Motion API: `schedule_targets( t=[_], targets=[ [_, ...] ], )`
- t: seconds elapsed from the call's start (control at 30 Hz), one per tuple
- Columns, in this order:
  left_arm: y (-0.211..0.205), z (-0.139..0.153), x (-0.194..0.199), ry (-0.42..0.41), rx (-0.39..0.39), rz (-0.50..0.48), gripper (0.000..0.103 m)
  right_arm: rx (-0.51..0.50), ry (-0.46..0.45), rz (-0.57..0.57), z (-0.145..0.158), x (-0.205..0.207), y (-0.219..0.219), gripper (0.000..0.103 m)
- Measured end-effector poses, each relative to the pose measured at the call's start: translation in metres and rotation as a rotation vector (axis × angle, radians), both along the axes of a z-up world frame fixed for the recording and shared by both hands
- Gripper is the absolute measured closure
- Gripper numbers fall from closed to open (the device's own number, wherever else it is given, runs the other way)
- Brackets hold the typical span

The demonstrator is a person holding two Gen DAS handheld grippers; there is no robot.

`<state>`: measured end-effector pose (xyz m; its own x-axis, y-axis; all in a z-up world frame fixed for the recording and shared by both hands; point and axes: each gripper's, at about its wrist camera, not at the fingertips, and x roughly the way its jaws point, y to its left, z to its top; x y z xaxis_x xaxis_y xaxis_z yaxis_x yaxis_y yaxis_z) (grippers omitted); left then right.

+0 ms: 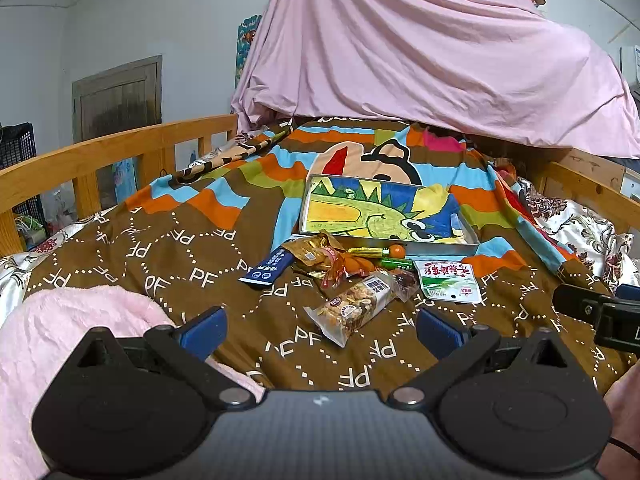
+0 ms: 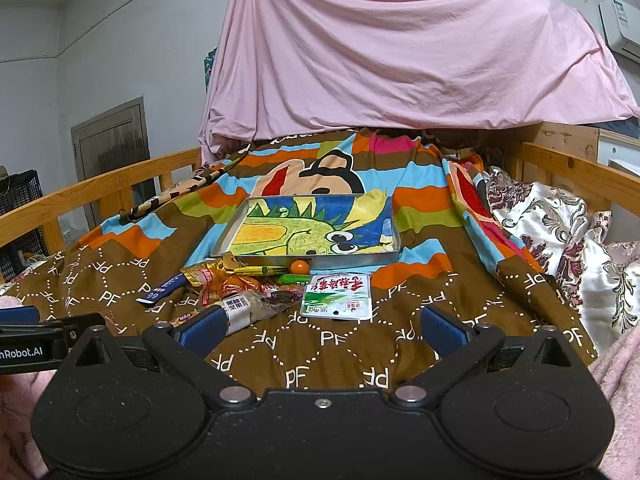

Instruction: Organize snacks

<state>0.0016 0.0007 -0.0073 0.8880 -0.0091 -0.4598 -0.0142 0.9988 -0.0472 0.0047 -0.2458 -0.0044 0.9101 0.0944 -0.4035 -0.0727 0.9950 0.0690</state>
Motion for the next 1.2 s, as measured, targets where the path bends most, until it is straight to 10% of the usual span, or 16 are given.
schedule_targets(
  t=[1.2],
  targets=[
    [-0.0061, 0.0002, 0.0061, 0.066, 0.033, 0.028, 0.000, -0.034, 0.076, -0.010, -0.0078, 0.0067, 0.0052, 0.000]
  ],
)
